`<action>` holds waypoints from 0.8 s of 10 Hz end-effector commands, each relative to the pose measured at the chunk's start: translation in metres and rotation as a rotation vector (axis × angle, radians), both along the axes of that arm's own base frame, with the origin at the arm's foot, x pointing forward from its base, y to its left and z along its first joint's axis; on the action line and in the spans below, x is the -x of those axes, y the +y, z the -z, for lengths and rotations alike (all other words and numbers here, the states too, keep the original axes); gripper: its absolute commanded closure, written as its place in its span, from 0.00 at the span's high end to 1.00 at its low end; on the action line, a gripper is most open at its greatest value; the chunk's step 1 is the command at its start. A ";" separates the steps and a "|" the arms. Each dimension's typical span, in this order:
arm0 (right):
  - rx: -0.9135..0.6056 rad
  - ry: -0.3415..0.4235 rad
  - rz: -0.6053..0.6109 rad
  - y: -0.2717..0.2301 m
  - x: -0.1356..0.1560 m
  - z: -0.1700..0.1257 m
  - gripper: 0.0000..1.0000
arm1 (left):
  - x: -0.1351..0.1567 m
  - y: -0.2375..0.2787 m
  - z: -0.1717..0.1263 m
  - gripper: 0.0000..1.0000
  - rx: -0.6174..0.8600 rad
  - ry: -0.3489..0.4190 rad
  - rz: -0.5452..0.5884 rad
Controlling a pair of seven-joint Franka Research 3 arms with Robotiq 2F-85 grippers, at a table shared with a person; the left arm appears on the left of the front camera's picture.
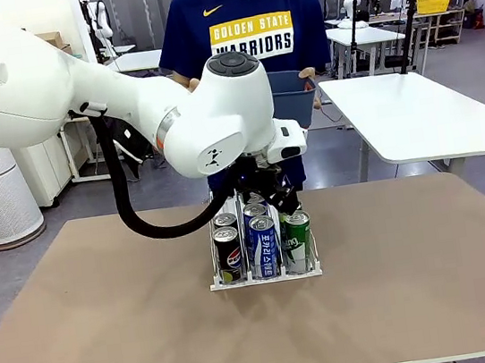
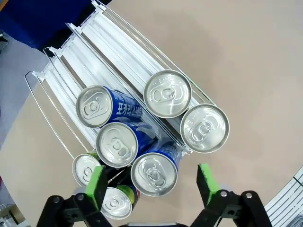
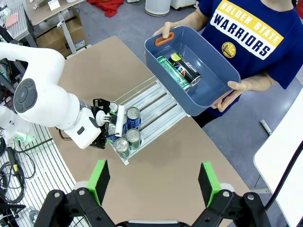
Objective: Fill the beverage cans into the dispenser.
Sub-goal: Pick up the Pepsi coke handed by the human.
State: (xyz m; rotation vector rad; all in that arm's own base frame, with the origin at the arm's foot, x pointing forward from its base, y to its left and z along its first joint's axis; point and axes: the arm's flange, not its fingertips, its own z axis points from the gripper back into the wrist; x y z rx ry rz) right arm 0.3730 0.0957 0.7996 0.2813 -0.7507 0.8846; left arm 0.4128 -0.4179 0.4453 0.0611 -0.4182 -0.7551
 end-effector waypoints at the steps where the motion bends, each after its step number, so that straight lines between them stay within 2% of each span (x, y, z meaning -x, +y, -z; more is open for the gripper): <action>1: 0.000 0.003 0.000 0.000 0.000 0.001 1.00 | -0.001 0.000 0.000 1.00 0.011 0.015 0.014; 4: 0.000 0.003 0.000 0.000 0.000 0.001 1.00 | 0.000 0.000 0.000 1.00 0.000 0.001 0.000; 6: 0.000 0.003 0.000 0.000 0.000 0.001 1.00 | 0.001 0.032 -0.031 1.00 0.129 0.004 0.089; 8: 0.000 0.003 0.000 0.000 0.000 0.001 1.00 | 0.005 0.056 -0.058 1.00 0.181 0.029 0.076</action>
